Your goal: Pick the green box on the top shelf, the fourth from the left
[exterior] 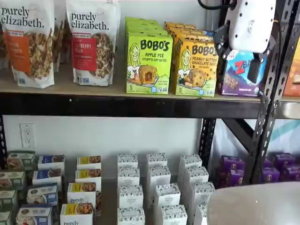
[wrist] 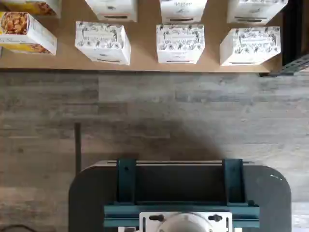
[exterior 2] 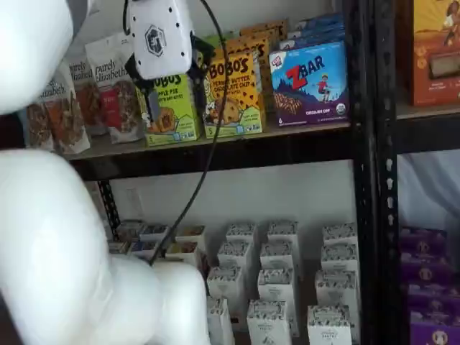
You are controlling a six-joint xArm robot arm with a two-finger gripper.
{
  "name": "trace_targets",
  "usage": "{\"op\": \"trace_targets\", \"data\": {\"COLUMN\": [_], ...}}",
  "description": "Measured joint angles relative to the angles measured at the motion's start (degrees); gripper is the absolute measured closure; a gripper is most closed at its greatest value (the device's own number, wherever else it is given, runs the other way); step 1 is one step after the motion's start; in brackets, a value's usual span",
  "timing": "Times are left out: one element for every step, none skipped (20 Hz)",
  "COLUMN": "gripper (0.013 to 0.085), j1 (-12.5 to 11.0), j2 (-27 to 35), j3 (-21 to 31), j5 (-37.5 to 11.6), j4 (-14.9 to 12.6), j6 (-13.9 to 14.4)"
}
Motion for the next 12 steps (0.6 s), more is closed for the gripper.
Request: {"op": "trace_targets", "data": {"gripper": [0.013,0.013,0.013,0.013,0.013,0.013,0.013,0.013,0.013,0.013,0.013,0.013], "j1": [-0.5,-2.51,-3.6,-4.07,-4.17,-4.22,-4.24,-4.24,-4.22,-4.19,-4.21,-4.17], "j2": [-0.92,-4.02,-5.44,-5.93,-6.06,-6.11,-6.09,-6.06,-6.03,-6.01,-5.98,-5.99], "j3": [0.89,3.8,4.97,5.47,5.56,5.54,5.52,5.5,5.48,5.46,5.48,5.55], "j5": [-1.48,-6.49,-8.94,-10.01,-10.35,-10.41,-10.41,-10.4,-10.38,-10.37,-10.42,-10.65], "j4": [0.55,2.66,3.9,4.51,4.66,4.71,4.71,4.67,4.61,4.6,4.68,4.76], "j6": [-0.37,-1.73,-2.53,-2.94,-3.06,-3.13,-3.16,-3.16,-3.16,-3.15,-3.15,-3.11]}}
